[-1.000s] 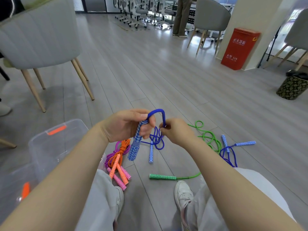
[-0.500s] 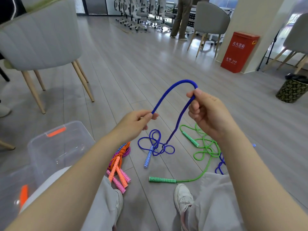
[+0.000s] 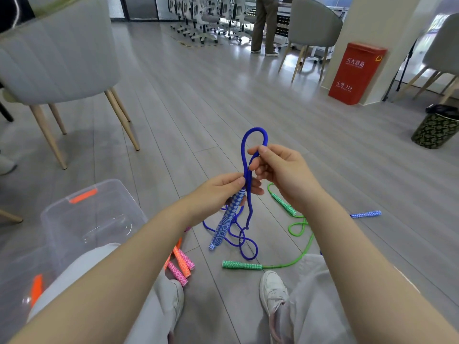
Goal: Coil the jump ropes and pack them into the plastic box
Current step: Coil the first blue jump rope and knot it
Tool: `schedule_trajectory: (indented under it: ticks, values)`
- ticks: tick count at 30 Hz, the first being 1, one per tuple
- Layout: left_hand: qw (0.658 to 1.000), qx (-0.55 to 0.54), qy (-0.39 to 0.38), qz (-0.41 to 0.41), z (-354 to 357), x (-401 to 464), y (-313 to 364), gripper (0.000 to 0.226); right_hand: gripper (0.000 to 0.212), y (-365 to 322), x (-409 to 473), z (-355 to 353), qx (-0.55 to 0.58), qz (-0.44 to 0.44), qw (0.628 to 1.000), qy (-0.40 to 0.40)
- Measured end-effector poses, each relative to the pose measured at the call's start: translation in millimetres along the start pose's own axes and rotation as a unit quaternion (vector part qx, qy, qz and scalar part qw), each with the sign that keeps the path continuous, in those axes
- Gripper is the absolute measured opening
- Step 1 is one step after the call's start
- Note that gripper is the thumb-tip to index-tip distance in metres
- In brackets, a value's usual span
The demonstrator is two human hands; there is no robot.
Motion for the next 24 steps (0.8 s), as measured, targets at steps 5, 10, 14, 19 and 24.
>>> schedule_trajectory:
  ticks: [5, 10, 14, 19, 24]
  values:
    - [0.999, 0.034, 0.011, 0.027, -5, 2, -6, 0.027, 0.019, 5, 1, 0, -0.001, -0.006, 1.000, 0.011]
    - [0.986, -0.146, 0.073, 0.037, -13, 4, 7, 0.025, 0.031, 27, 9, -1, -0.038, 0.066, 0.993, 0.091]
    - [0.957, -0.272, 0.073, 0.068, -26, -1, 17, 0.025, 0.033, 52, 2, 18, -0.144, 0.105, 0.976, -0.125]
    - [0.926, -0.330, 0.145, 0.112, -53, -4, 22, 0.027, 0.015, 61, -5, 15, -0.288, 0.136, 0.926, -0.203]
    - [0.819, -0.431, 0.360, 0.121, -119, -11, 10, 0.029, 0.017, 45, 3, -38, -0.359, 0.141, 0.916, -0.108]
Point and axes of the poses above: each hand's wrist, its own x-axis towards the middle knuckle, its own z-axis out of the palm, y = z × x, the point moved 3 cm from there along x, towards the middle knuckle, and after that the axes turned 3 degrees about x, right-handed, at the moved point
